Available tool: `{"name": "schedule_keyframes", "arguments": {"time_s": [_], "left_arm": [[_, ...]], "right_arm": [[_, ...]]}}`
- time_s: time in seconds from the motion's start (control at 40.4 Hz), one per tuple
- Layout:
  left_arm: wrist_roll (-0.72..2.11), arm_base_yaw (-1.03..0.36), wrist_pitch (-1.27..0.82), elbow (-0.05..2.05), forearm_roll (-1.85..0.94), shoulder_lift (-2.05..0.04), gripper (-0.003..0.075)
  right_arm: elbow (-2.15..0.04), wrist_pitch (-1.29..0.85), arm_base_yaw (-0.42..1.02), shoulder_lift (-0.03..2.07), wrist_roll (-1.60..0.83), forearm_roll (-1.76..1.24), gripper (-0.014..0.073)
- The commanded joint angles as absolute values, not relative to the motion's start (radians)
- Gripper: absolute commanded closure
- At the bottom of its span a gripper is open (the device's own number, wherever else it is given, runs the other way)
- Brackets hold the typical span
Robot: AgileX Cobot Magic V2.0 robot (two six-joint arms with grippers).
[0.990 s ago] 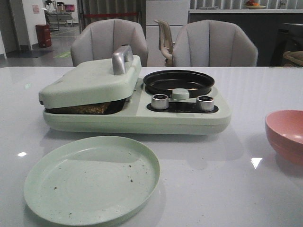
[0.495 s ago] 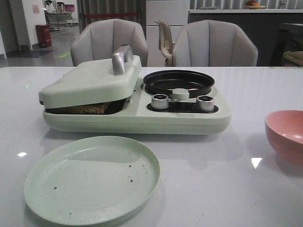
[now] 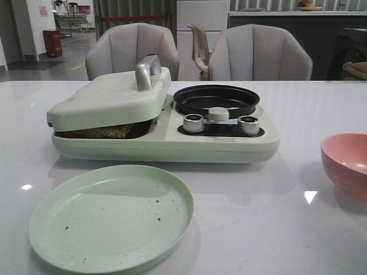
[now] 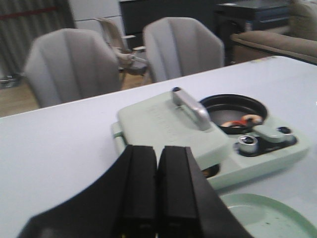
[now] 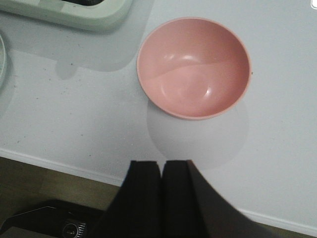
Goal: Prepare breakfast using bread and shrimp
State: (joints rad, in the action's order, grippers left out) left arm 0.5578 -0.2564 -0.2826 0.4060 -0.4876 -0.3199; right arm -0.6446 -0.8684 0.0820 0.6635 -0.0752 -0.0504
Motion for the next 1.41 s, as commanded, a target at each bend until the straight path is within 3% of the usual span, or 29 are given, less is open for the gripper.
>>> {"name": "schedule_keyframes", "arguments": {"time_s": [0.0,0.099,0.297,0.421,1.386], "left_arm": [[0.548,-0.186,-0.103,0.319,-0.509,-0.221,0.0619],[0.526,-0.145,-0.028,0.222,-0.465,-0.122,0.0619],[0.105,-0.097,0.008,0.091,-0.068,0.007,0.0619],[-0.032,-0.055,0.011,0.036,0.006,0.027,0.0619],[-0.04,-0.035,0.025,-0.008,-0.009,0.027,0.0619]], "right_arm": [[-0.67,-0.814,0.083,0.661,-0.086,-0.051,0.055],[-0.67,-0.814,0.083,0.661,-0.086,-0.051,0.055],[-0.67,-0.817,0.083,0.661,-0.086,-0.051,0.055],[-0.67,-0.817,0.083,0.661,-0.086,-0.051,0.055],[-0.67,-0.818,0.083,0.661,-0.086,-0.051,0.055]]}}
